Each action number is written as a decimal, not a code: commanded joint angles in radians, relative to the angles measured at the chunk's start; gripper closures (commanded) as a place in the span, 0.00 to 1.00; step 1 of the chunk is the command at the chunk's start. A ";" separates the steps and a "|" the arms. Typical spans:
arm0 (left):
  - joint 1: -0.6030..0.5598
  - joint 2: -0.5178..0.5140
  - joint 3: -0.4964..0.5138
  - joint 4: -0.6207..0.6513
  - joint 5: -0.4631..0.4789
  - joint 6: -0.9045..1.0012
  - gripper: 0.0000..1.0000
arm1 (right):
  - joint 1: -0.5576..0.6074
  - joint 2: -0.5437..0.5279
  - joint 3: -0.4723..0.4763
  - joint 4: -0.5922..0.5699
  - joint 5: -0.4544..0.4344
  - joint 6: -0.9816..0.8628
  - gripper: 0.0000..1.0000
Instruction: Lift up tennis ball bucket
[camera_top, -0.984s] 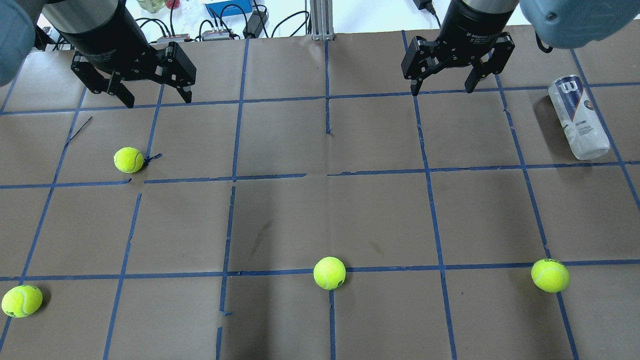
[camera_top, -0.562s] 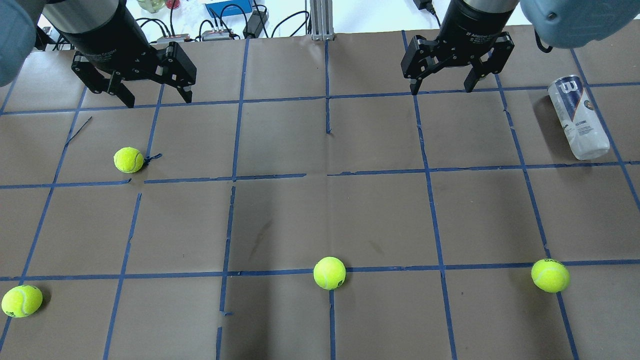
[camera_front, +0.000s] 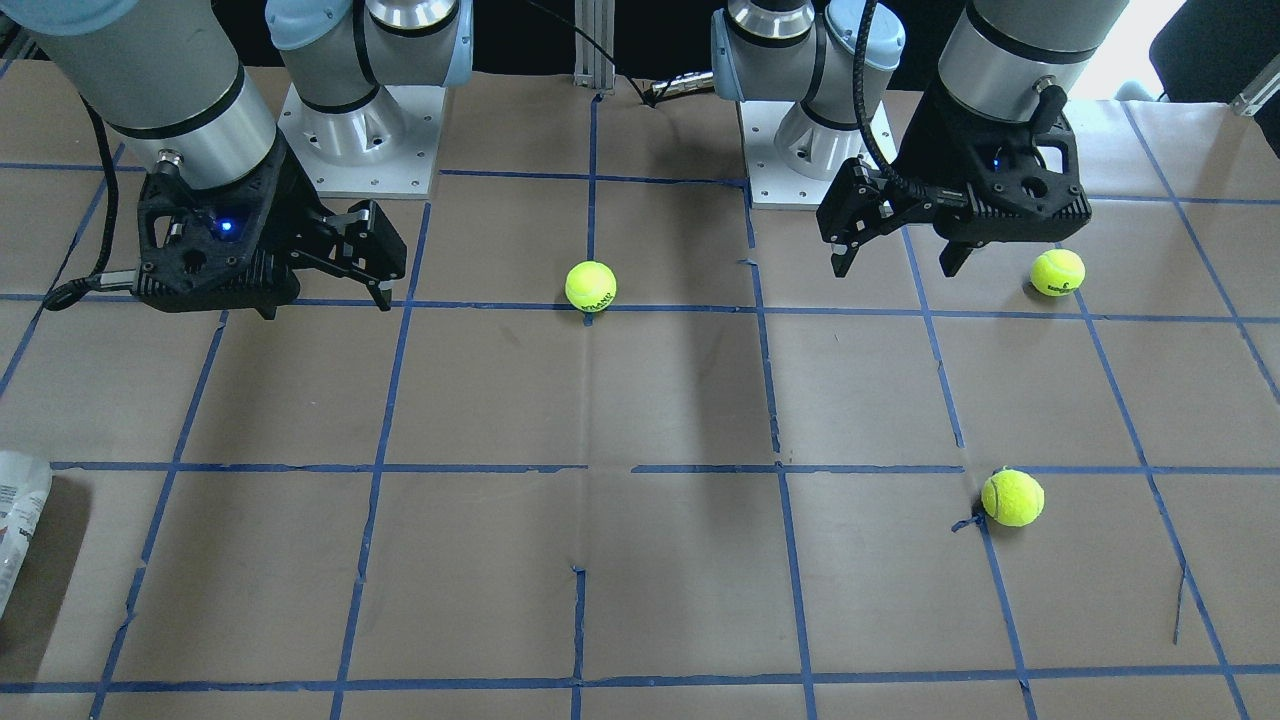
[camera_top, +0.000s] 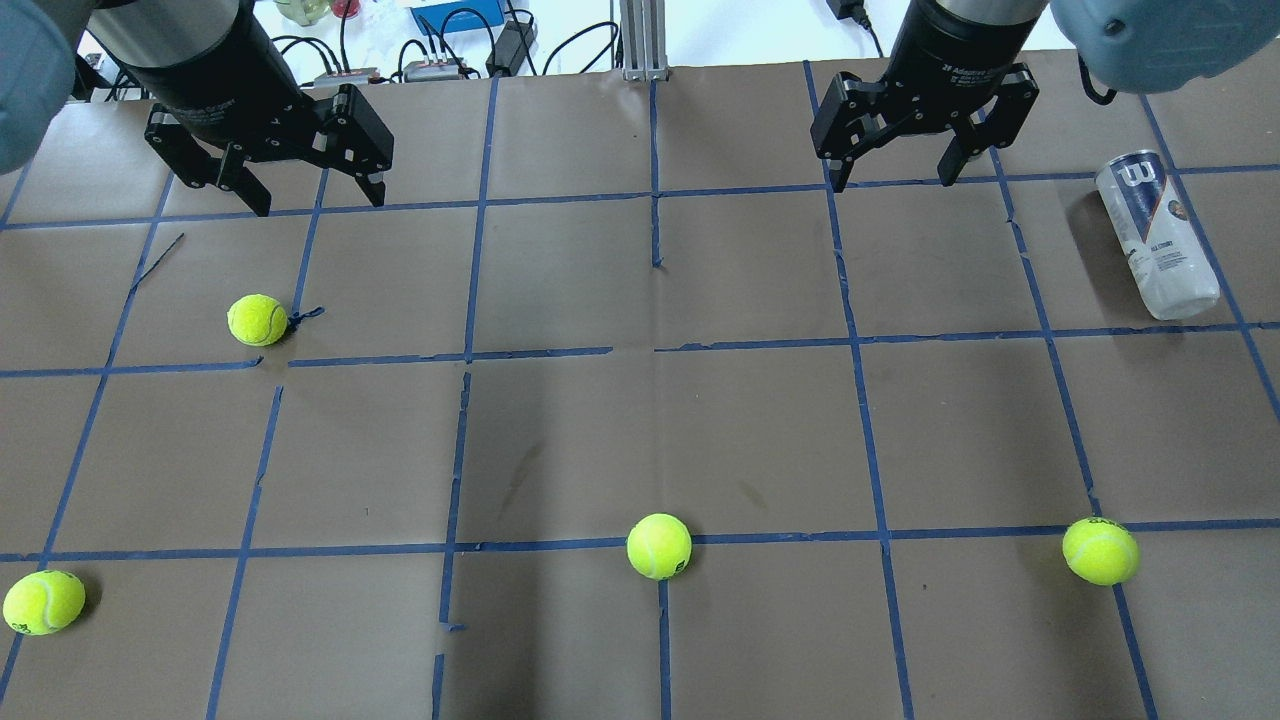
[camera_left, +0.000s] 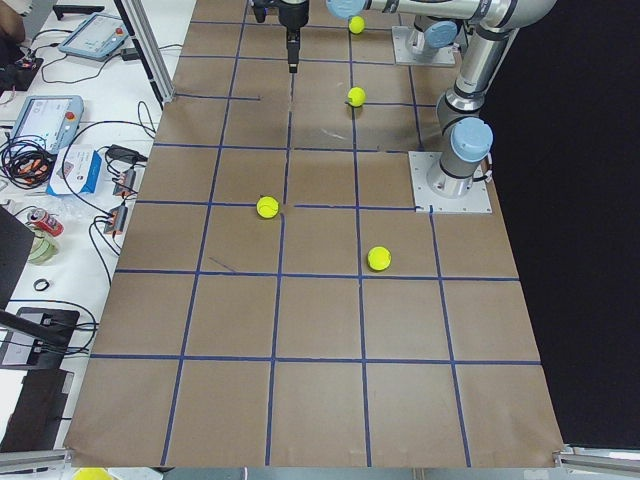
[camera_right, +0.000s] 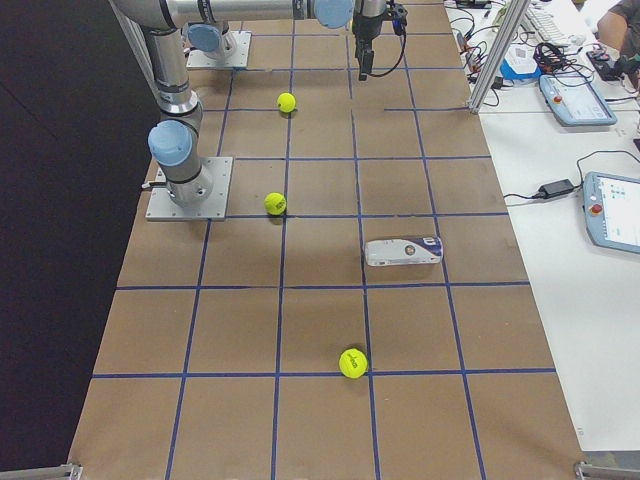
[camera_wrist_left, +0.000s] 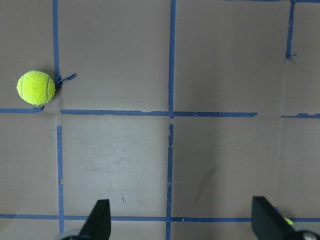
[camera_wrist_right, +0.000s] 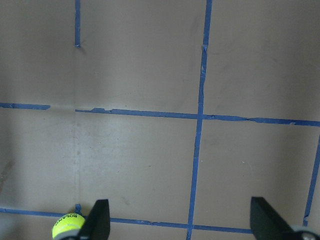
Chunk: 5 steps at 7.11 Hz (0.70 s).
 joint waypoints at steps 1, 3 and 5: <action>0.000 0.000 0.000 0.000 0.000 0.001 0.00 | -0.015 0.001 -0.007 -0.007 -0.005 -0.005 0.00; 0.002 0.000 0.000 0.000 0.000 0.001 0.00 | -0.083 0.014 -0.024 -0.015 -0.007 -0.047 0.00; 0.002 0.001 0.001 0.000 0.000 0.003 0.00 | -0.290 0.153 -0.086 -0.033 0.000 -0.174 0.00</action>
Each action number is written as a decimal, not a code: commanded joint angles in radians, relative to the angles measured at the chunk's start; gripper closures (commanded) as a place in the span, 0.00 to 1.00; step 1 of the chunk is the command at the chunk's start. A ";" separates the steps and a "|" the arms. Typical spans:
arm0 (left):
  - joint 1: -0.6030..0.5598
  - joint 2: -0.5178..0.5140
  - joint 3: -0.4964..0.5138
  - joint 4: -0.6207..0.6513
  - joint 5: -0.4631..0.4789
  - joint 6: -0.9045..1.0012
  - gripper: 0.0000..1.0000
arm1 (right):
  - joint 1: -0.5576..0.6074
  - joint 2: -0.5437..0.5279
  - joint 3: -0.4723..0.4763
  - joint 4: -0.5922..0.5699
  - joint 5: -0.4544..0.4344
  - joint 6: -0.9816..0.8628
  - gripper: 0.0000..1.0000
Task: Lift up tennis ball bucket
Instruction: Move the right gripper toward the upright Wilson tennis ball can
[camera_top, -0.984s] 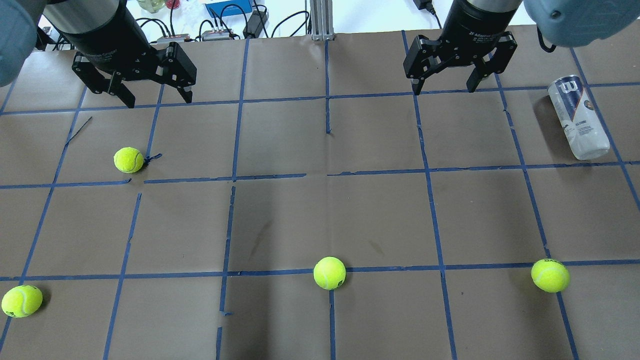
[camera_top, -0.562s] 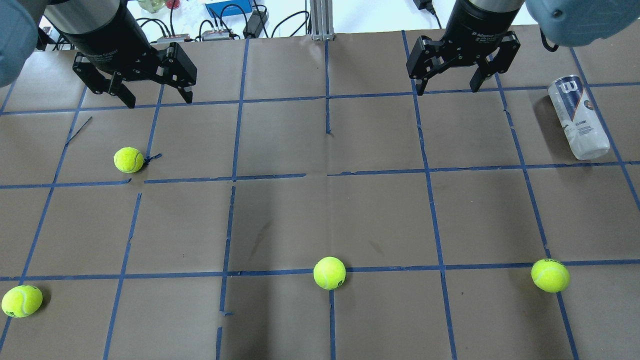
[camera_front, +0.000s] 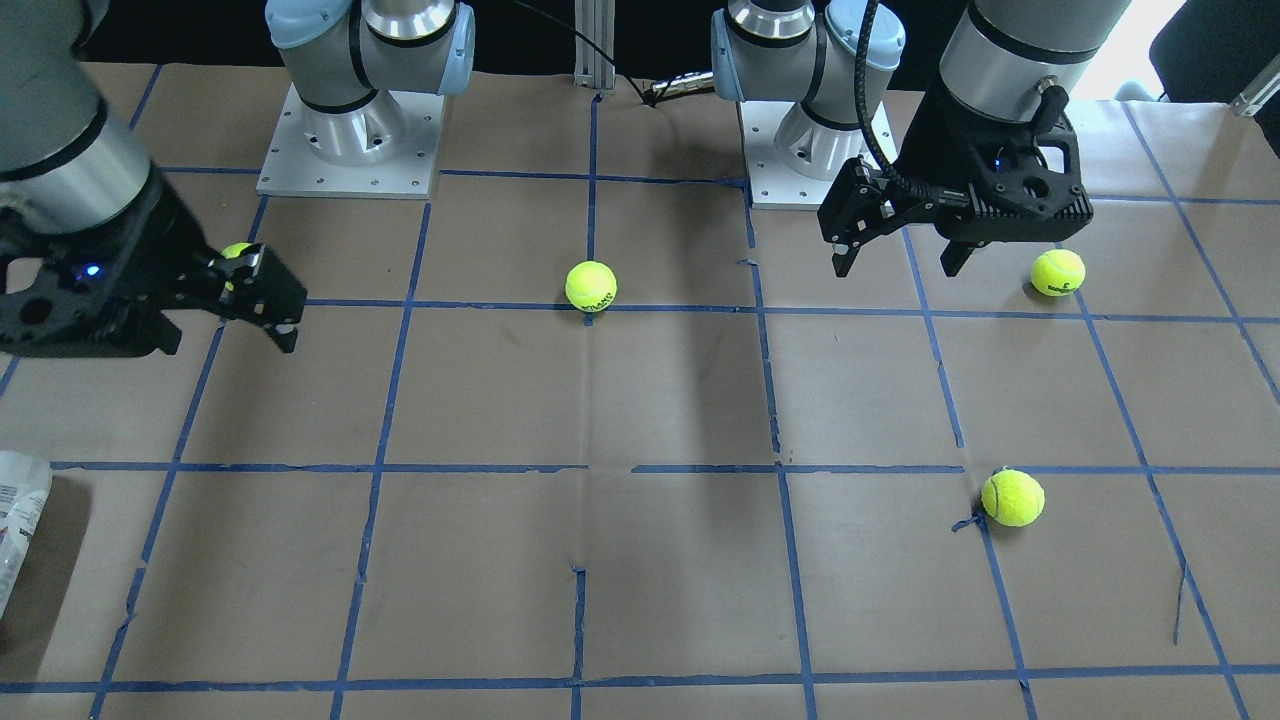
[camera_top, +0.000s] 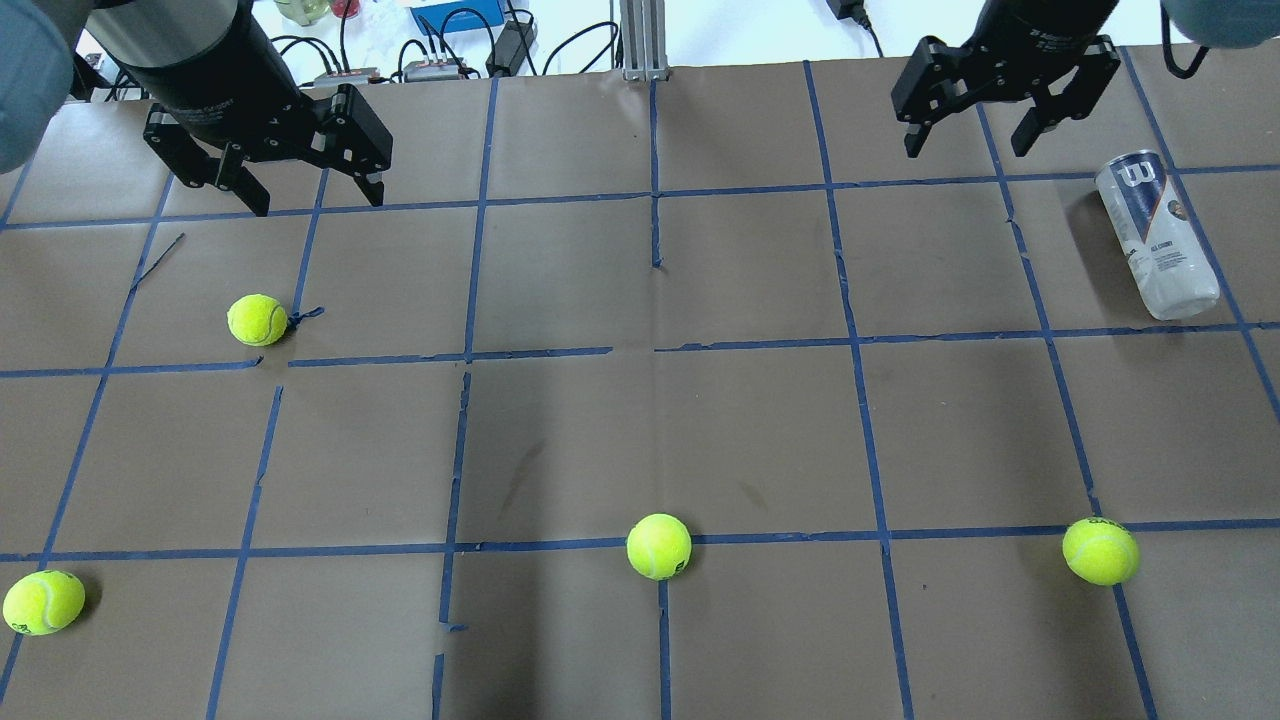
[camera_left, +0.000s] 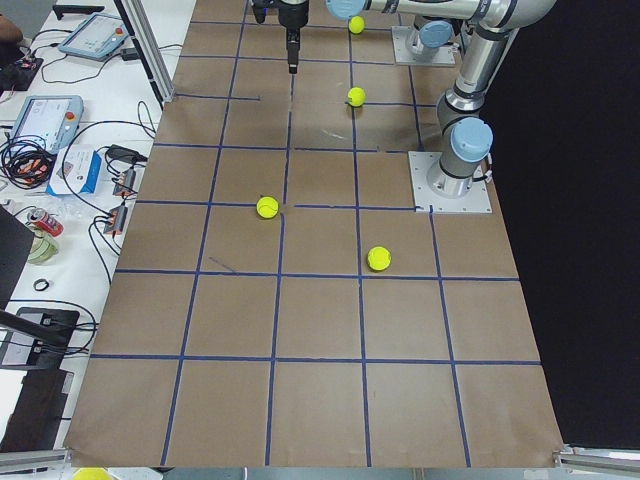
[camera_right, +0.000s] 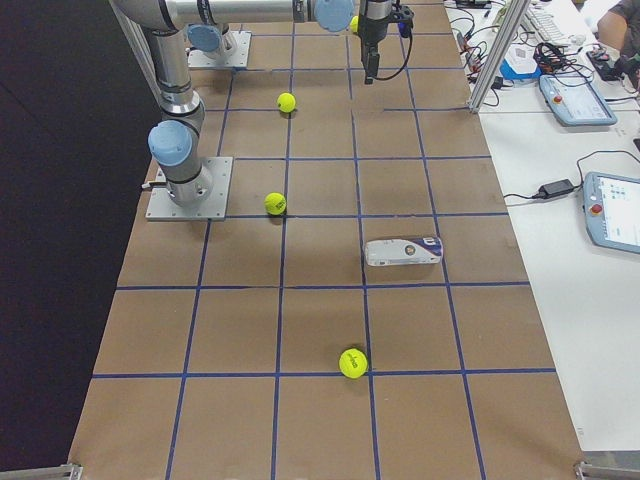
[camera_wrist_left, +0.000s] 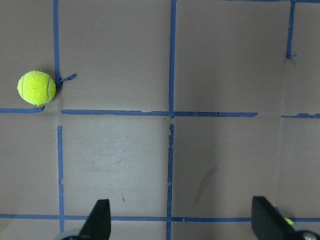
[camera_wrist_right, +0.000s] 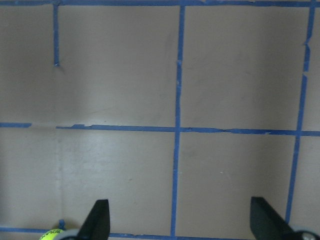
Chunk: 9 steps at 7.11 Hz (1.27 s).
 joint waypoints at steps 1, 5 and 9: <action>0.002 0.001 0.001 0.001 -0.002 0.001 0.00 | -0.162 0.182 -0.077 -0.107 -0.003 -0.145 0.00; 0.002 0.001 0.002 0.001 0.000 0.001 0.00 | -0.291 0.443 -0.094 -0.455 -0.104 -0.366 0.00; 0.002 0.001 0.001 0.001 0.000 0.001 0.00 | -0.345 0.479 -0.080 -0.488 -0.116 -0.565 0.00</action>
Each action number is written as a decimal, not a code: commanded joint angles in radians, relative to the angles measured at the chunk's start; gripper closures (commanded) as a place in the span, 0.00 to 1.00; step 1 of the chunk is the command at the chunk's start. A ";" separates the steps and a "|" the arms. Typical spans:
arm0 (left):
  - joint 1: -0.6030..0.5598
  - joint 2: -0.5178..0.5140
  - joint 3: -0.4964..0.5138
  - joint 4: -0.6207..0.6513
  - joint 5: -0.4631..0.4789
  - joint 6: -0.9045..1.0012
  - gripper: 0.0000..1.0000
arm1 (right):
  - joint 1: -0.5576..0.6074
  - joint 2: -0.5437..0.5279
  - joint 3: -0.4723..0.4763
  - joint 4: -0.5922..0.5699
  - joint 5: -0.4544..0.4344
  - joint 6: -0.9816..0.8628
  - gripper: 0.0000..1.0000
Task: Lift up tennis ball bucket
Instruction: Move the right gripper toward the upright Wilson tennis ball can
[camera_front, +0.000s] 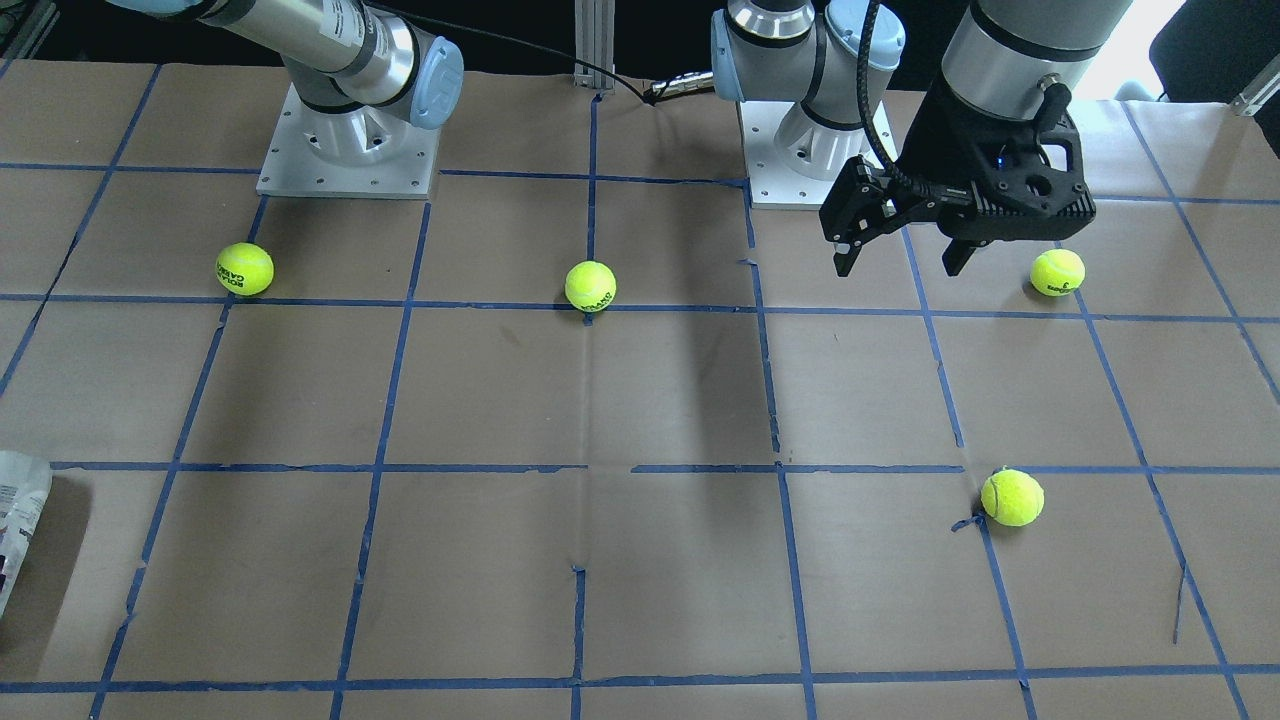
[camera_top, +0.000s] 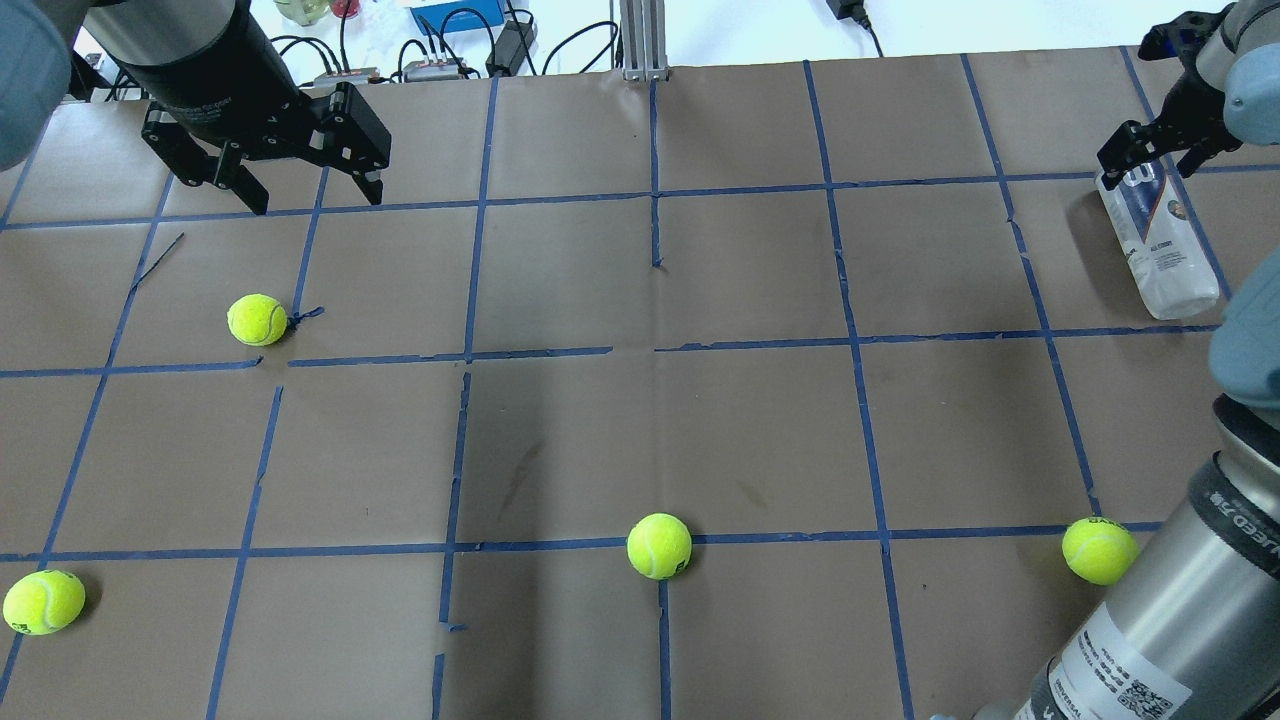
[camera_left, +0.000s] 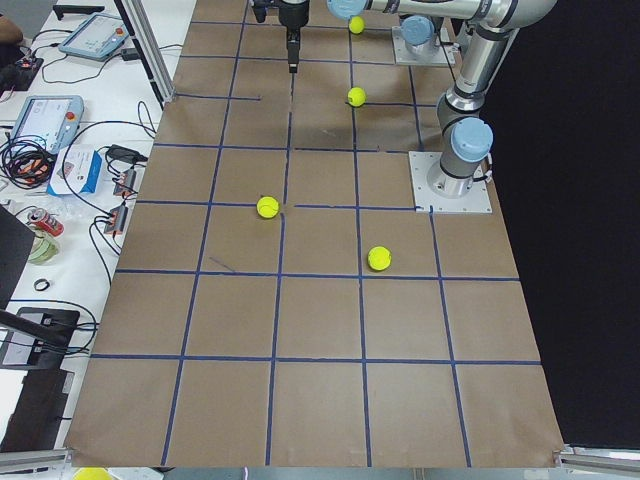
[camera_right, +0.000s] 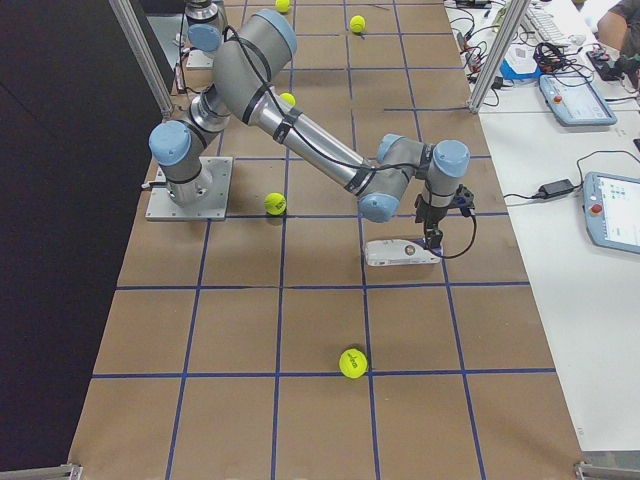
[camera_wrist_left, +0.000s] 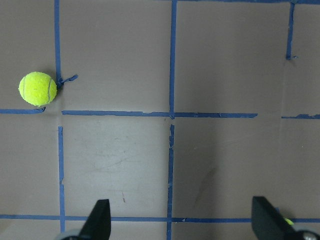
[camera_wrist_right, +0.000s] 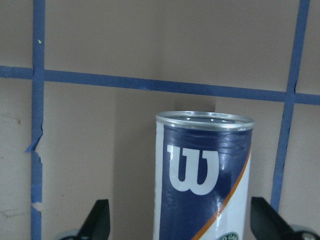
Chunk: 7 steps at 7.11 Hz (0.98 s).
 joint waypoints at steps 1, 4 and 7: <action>0.000 0.000 -0.001 0.000 0.000 0.000 0.00 | -0.004 0.024 0.010 -0.015 -0.016 -0.070 0.00; 0.000 0.000 -0.001 0.000 -0.001 0.000 0.00 | -0.010 0.015 0.062 -0.013 -0.018 -0.056 0.00; 0.000 0.000 -0.001 0.000 -0.001 0.000 0.00 | -0.021 0.009 0.120 -0.006 -0.048 -0.061 0.00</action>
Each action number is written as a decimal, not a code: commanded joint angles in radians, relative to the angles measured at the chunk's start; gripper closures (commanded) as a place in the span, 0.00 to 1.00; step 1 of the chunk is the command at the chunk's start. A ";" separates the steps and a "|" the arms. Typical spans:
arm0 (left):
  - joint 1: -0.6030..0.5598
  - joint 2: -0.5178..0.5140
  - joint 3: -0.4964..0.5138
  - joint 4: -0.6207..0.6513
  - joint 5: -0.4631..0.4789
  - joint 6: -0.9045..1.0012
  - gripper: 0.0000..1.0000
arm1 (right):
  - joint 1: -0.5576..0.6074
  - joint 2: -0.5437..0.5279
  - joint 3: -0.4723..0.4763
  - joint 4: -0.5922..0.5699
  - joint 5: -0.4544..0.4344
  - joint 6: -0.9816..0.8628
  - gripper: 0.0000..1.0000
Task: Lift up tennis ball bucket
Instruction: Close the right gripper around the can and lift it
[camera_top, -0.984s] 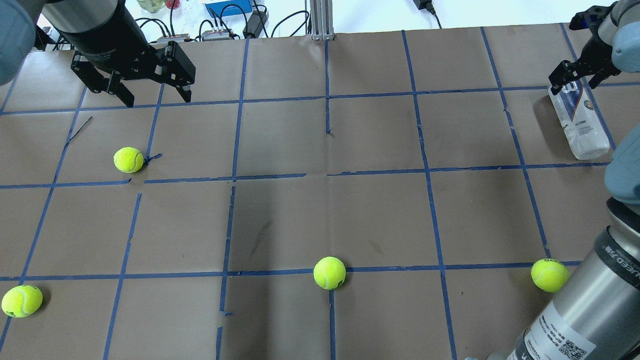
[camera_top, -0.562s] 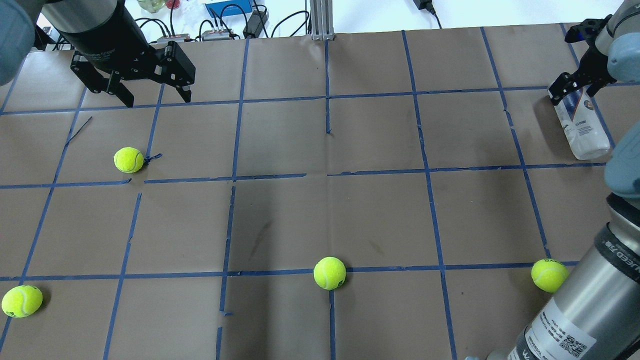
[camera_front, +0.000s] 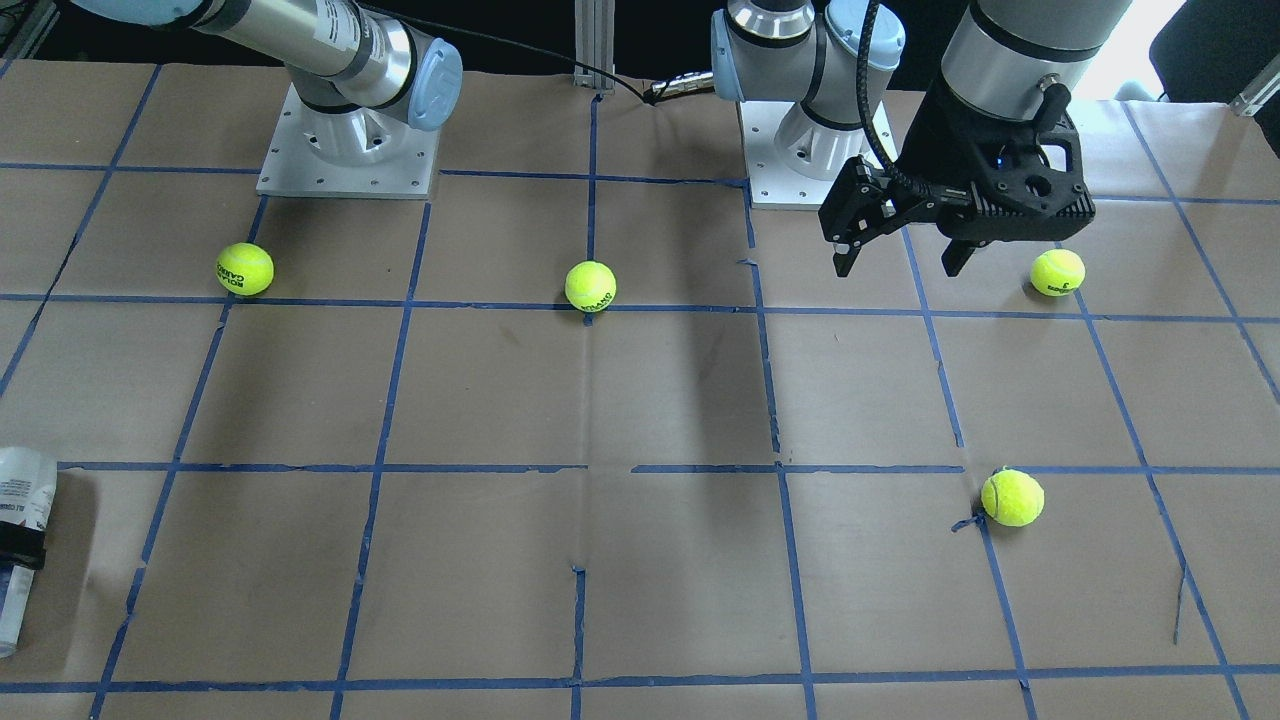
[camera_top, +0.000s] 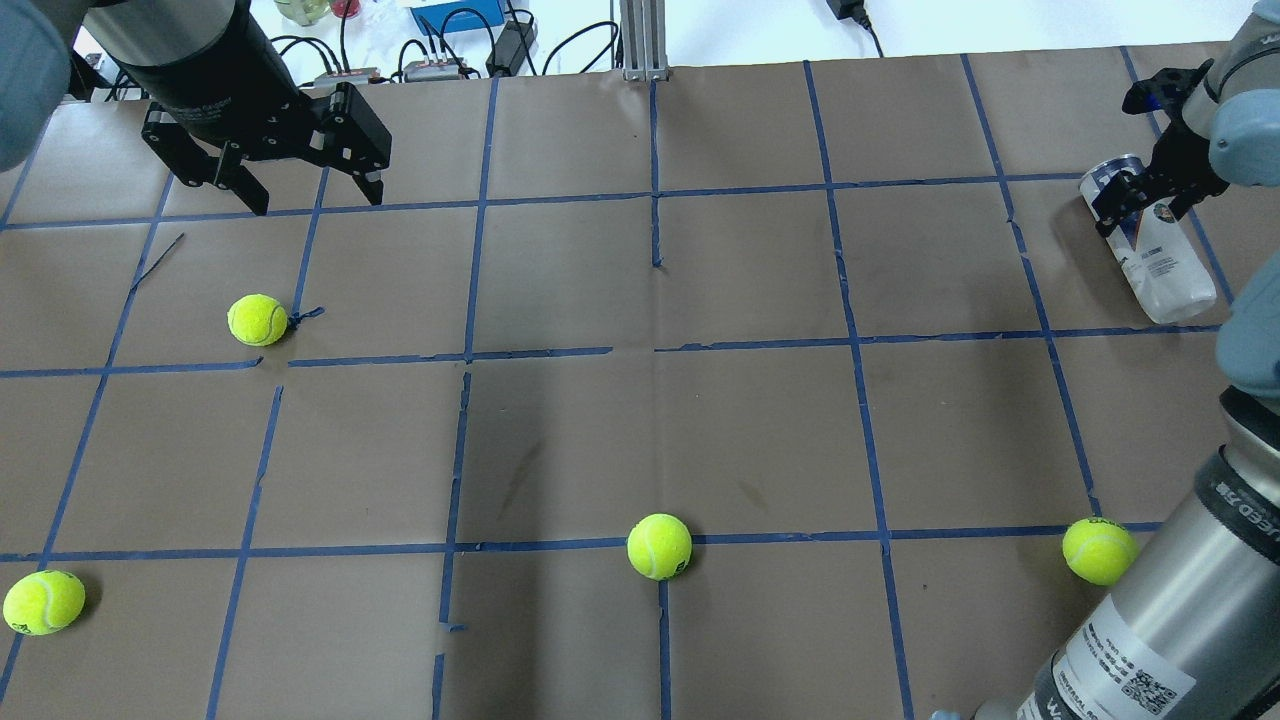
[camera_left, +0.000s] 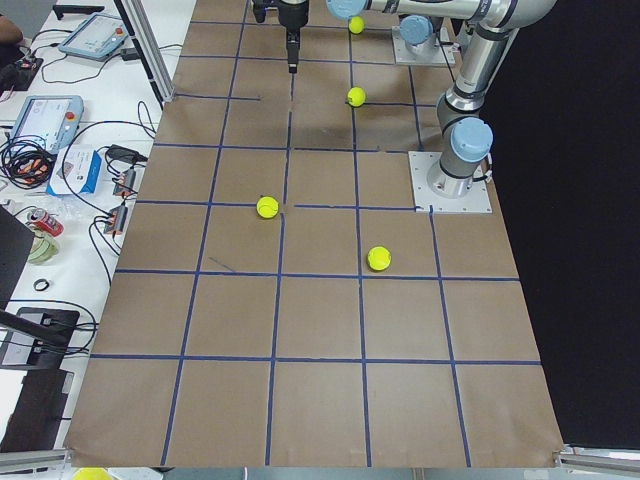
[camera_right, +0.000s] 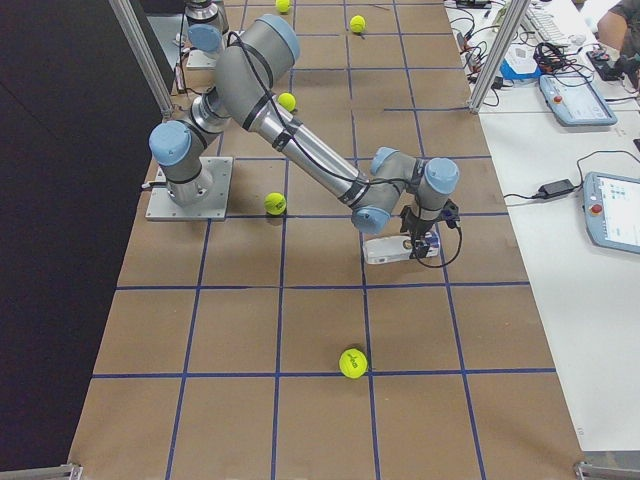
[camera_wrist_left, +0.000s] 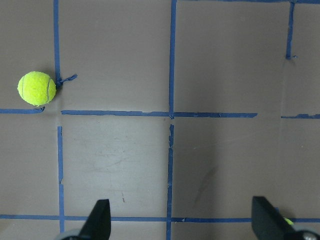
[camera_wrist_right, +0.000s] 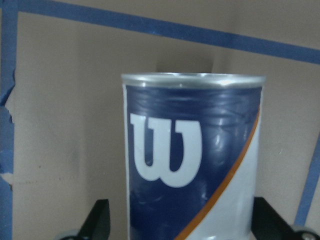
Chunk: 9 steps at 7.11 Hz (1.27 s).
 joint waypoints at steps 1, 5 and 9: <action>0.000 0.000 0.000 0.000 0.000 0.000 0.00 | -0.004 -0.009 0.043 0.006 -0.025 -0.005 0.03; 0.000 0.000 0.000 0.000 0.000 0.000 0.00 | -0.001 -0.048 0.028 0.010 -0.010 0.005 0.51; 0.000 0.000 0.000 0.000 0.000 0.000 0.00 | 0.250 -0.139 0.046 0.073 0.176 -0.184 0.52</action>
